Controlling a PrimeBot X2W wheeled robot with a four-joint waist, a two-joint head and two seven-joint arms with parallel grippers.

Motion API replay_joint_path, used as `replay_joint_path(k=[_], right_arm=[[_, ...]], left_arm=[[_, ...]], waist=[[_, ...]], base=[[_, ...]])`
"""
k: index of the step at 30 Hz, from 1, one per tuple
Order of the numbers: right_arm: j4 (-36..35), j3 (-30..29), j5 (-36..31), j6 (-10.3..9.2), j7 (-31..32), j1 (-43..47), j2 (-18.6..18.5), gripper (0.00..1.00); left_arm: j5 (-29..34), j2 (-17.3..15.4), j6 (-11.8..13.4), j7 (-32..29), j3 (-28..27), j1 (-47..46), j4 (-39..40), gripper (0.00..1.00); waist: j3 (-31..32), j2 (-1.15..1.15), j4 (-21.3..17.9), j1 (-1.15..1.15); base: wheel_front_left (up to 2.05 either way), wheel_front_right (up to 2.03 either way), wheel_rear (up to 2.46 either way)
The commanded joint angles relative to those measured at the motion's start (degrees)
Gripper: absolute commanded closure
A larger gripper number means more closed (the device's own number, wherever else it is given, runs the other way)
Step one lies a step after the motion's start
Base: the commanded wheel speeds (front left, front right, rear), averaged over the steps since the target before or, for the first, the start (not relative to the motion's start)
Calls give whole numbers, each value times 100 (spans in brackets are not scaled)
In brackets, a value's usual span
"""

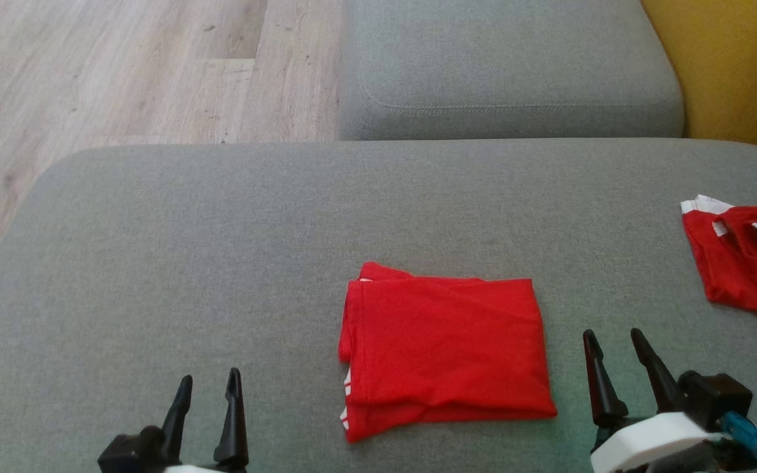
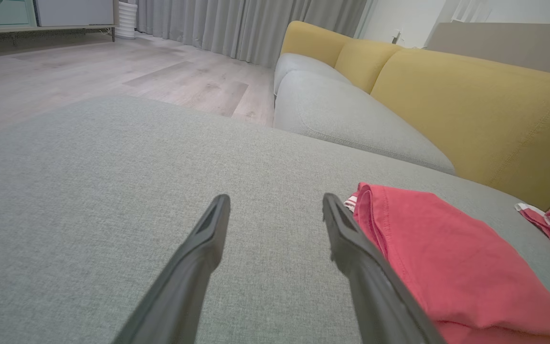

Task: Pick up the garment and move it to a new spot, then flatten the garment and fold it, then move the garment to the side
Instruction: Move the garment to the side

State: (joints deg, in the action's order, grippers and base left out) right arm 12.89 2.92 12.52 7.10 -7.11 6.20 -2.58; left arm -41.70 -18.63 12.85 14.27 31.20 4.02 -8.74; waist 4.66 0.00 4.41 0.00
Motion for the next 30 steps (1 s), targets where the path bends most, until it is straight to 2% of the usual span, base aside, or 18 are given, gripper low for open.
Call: replay_joint_path(k=[1, 8, 14, 21, 30], right_arm=[[-144, 114, -6, 39, -44, -211, -30, 0], [-79, 65, -65, 39, 79, -303, -30, 0], [58, -62, -279, 39, 766, -817, -30, 0], [776, -263, -353, 39, 1356, -1187, -30, 0], [1616, -300, -261, 39, 1487, -1436, -30, 0]], left_arm=[[67, -45, -5, 66, -266, -227, 161, 0], [87, -39, 3, 67, -259, -248, 174, 0], [150, -33, 1, 38, -195, -380, 222, 0], [176, 28, 0, 12, -126, -462, 186, 0], [188, 77, -39, 26, -109, -487, 71, 0]], waist=[[-6, 0, 2, 0], [-58, 0, 29, 0], [-222, 0, 192, 0], [-455, 0, 594, 0], [-663, 0, 968, 0]], base=[[0, 0, 0], [0, 0, 0], [0, 0, 0], [0, 0, 0], [0, 0, 0]])
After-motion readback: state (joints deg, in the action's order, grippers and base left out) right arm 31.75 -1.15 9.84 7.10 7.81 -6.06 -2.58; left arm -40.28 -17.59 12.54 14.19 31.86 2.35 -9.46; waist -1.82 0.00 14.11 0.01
